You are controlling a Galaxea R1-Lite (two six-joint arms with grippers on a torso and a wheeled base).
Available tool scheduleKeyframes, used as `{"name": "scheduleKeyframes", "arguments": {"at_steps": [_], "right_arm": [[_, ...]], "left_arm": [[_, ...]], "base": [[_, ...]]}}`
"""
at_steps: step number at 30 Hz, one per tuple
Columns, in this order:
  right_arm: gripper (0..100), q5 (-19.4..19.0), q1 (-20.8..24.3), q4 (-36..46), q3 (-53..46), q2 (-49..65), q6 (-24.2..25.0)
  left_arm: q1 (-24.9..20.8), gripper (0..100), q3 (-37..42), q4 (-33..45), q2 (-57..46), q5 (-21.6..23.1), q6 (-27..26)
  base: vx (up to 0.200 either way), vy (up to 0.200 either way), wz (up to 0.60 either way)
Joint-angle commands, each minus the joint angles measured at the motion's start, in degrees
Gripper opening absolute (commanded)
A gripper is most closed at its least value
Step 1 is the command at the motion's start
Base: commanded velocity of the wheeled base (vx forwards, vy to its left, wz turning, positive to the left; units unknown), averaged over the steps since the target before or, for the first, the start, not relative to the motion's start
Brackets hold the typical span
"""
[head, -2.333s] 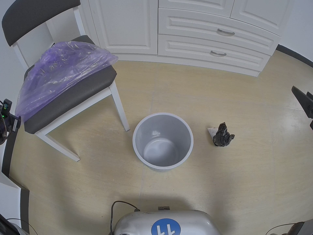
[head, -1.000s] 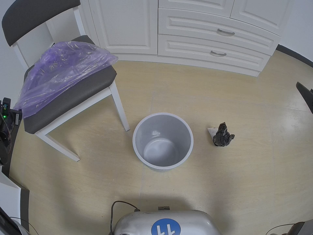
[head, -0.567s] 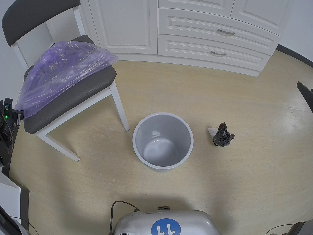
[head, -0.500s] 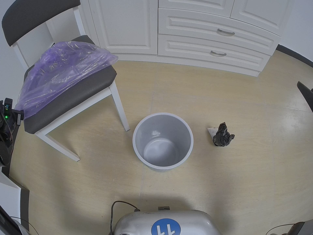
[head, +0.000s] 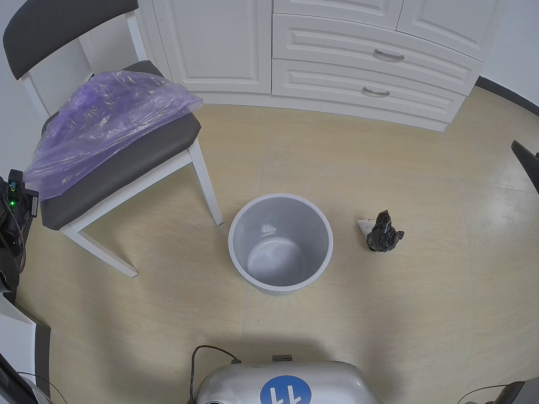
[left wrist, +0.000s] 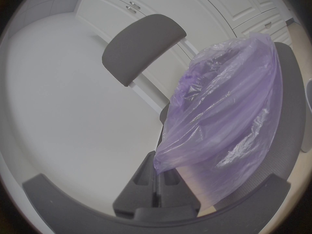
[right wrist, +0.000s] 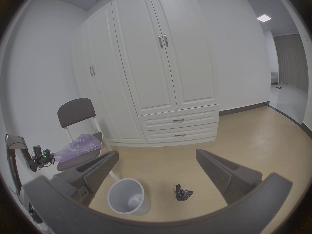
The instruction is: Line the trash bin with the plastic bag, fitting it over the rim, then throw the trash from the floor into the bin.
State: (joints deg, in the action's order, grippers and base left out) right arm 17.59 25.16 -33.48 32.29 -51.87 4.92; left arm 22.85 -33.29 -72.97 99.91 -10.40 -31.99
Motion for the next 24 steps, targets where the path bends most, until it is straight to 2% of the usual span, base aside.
{"name": "scheduleKeyframes", "arguments": {"at_steps": [1,6,9,12,15,19,21,24], "right_arm": [[100,0.1,0.1,0.0,-0.1,-0.2,0.0],[100,0.0,0.4,0.1,0.1,-1.2,-0.4],[100,0.0,2.0,-0.9,2.4,-5.6,-1.7],[100,1.0,4.6,-3.1,4.2,-11.7,-2.0],[100,0.9,5.1,-9.3,0.8,-14.7,-0.6],[100,1.1,5.1,-17.1,-2.8,-18.6,-2.4],[100,1.1,5.1,-18.0,-3.8,-19.3,-2.8],[100,1.3,5.1,-18.1,-3.7,-21.3,-2.8]], "left_arm": [[-1.0,0,2.4,-2.5,-0.2,-0.1,0.1],[-1.9,0,5.6,-6.7,-0.9,-0.1,0.3],[-3.2,0,6.1,-7.4,-2.1,0.0,0.4],[-6.0,0,6.0,-6.8,-4.2,0.3,4.6],[-9.0,0,5.6,-6.2,-5.2,0.4,8.5],[-15.5,0,5.3,-5.9,-5.5,3.4,14.8],[-19.4,0,5.7,-6.1,-5.9,5.2,17.6],[-25.1,0,5.6,-6.4,-6.2,5.7,22.0]], "base": [[0.000,0.000,0.00],[0.000,0.000,0.00],[0.000,0.000,0.00],[0.000,0.000,0.00],[0.000,0.000,0.00],[0.000,0.000,0.00],[0.000,0.000,0.00],[0.000,0.000,0.00]]}}
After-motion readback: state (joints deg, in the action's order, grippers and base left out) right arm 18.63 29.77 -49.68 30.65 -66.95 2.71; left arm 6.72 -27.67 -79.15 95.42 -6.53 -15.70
